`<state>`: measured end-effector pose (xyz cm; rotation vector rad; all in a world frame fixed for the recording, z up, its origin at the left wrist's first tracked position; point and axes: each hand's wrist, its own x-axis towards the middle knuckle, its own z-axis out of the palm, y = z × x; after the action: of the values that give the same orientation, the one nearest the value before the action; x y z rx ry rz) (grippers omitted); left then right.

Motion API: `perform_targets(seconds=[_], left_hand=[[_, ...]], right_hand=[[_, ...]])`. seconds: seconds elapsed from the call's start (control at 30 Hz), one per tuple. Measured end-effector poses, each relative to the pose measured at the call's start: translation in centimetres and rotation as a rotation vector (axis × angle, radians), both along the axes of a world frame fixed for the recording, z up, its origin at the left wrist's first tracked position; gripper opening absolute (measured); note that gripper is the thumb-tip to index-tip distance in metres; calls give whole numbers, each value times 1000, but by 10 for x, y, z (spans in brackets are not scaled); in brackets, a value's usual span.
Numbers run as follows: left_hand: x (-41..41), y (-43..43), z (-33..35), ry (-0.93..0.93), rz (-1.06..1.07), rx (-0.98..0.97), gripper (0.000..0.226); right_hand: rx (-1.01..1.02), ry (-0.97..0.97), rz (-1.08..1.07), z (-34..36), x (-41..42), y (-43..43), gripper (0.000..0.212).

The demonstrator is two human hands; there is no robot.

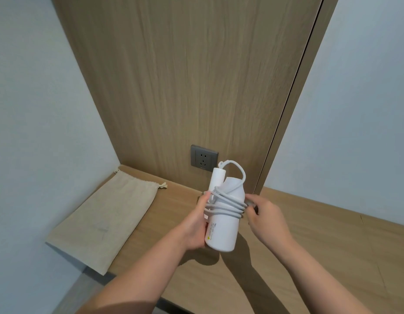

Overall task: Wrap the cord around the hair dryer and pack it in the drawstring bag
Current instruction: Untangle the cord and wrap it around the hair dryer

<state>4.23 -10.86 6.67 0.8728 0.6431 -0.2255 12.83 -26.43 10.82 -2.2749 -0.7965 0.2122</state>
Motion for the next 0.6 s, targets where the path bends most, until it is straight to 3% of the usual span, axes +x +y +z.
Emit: perform_targets(seconds=[0.37,0.47,0.6], left_hand=[[9,7,-2,170,-37,57,131],[11,6,-1,185,-24,57,125],[13,8,1,174,26,56,88]], right_hand=[[-184,-245,70,-4,0,1,30],[-227,-294,102,1,0,-1,35],[-233,-283,117,1,2,-1,37]])
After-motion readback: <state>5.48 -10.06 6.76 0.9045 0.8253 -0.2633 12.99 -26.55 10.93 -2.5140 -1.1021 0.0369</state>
